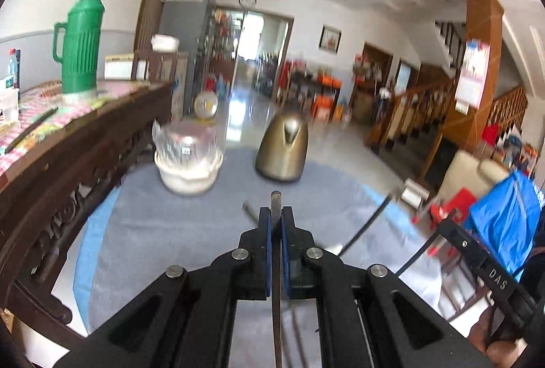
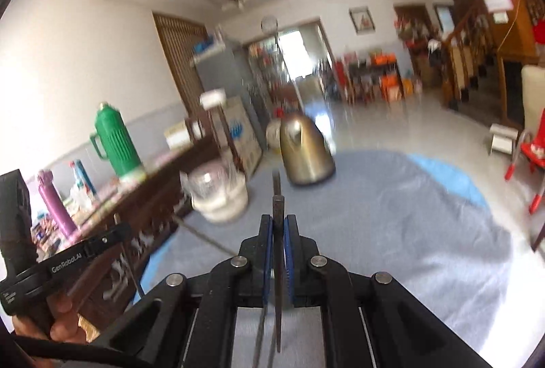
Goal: Organize utensils
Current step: 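Lift both chopsticks upright and lower them into the grey holder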
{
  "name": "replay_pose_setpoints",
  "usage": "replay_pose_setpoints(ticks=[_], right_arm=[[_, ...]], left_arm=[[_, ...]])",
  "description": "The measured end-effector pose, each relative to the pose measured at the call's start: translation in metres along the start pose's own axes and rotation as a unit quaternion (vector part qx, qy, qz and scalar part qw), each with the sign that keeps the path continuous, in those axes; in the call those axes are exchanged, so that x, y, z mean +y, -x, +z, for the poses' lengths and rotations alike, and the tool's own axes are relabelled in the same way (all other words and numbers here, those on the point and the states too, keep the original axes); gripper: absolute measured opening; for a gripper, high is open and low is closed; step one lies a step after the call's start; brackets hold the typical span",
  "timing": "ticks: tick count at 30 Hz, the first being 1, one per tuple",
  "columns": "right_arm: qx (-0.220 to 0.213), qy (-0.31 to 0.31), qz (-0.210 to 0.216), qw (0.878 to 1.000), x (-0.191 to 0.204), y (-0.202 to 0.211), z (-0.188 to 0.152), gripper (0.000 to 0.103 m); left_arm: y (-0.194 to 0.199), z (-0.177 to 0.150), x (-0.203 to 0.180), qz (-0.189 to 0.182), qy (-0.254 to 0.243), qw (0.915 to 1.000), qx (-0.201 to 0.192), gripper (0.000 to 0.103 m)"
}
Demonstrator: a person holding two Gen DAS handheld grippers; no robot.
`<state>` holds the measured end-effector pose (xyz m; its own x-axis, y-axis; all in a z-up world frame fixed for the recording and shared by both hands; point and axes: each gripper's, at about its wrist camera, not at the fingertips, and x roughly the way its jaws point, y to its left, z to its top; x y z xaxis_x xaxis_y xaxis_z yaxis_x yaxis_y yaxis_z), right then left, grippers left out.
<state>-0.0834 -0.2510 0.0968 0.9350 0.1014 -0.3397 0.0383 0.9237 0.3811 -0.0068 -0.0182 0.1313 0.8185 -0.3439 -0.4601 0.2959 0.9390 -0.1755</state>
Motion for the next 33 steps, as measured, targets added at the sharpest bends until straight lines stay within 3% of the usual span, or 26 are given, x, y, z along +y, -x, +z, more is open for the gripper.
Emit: replay_pose_setpoints(ticks=[9,17,24,33], right_arm=[[-0.126,0.023,-0.022,0.992,0.032,0.018,0.047,0.007],[-0.159,0.043,-0.037,0.986,0.059,-0.008,0.063,0.007],[-0.129,0.056,-0.056,0.988,0.061,-0.036,0.044,0.007],[-0.091,0.052,-0.054,0.993,0.045,-0.043,0.029,0.007]], left_arm=[[0.002,0.052,-0.009,0.003,0.029,0.9916,-0.126,0.005],[-0.038,0.073,-0.015,0.050,0.036,0.9800,-0.189,0.005],[-0.083,0.061,-0.019,0.077,0.050,0.9795,-0.179,0.005],[-0.127,0.037,-0.024,0.072,0.032,0.9927,-0.091,0.006]])
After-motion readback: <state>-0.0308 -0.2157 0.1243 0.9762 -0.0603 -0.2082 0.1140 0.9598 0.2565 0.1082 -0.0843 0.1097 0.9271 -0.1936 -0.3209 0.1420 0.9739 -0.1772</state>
